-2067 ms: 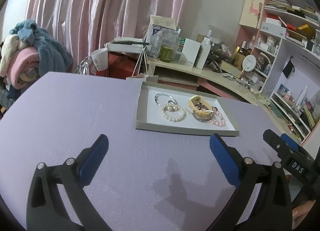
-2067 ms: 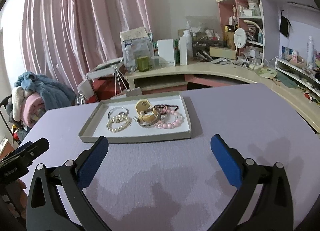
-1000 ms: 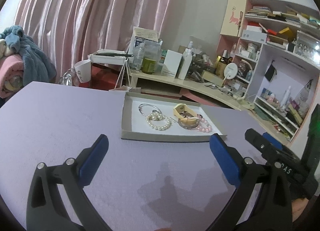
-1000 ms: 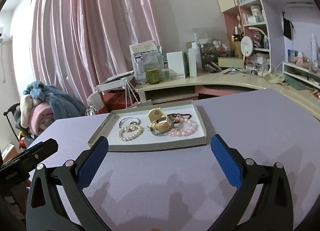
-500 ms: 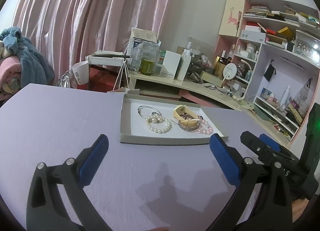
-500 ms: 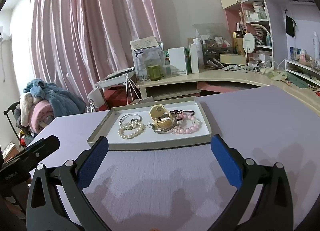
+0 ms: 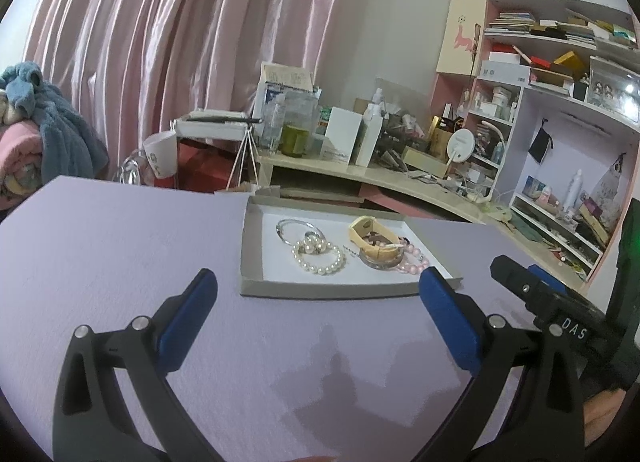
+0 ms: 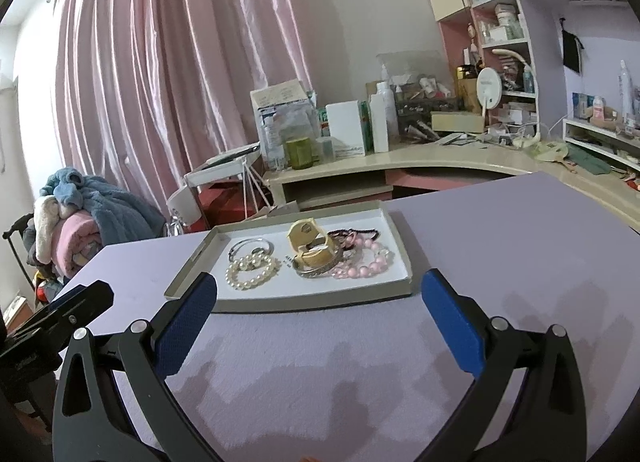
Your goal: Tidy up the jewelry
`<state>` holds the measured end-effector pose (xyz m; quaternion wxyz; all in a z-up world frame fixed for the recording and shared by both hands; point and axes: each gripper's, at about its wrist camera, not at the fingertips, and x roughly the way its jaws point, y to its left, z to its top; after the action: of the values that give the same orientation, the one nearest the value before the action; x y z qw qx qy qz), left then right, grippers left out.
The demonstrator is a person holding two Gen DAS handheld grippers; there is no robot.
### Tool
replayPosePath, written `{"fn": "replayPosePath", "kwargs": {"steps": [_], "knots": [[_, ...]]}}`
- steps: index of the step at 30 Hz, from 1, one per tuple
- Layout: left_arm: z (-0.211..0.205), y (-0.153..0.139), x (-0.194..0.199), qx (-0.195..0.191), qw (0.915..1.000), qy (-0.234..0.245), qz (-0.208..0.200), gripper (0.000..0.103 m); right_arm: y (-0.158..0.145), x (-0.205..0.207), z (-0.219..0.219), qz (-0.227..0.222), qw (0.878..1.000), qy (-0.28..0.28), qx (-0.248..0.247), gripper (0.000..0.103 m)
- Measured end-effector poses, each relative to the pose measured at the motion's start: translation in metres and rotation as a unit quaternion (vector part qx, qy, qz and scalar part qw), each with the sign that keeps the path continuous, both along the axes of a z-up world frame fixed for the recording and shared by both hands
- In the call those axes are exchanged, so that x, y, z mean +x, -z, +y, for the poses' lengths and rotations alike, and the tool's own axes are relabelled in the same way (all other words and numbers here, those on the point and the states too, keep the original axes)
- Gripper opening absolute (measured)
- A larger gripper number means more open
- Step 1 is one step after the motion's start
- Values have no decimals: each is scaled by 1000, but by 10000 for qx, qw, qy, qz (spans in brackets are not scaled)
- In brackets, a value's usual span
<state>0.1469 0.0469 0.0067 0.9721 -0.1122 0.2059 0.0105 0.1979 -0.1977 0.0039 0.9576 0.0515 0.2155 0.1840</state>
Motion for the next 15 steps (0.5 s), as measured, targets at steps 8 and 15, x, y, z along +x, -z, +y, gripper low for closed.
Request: {"fn": "replayPosePath", "kwargs": {"steps": [8, 15], "knots": [[-3, 1, 1, 53, 10000, 17, -8, 101, 1, 2, -1, 9, 10000, 7, 26, 102], [-5, 5, 2, 23, 10000, 75, 11, 101, 3, 4, 0, 22, 10000, -17, 28, 102]]}}
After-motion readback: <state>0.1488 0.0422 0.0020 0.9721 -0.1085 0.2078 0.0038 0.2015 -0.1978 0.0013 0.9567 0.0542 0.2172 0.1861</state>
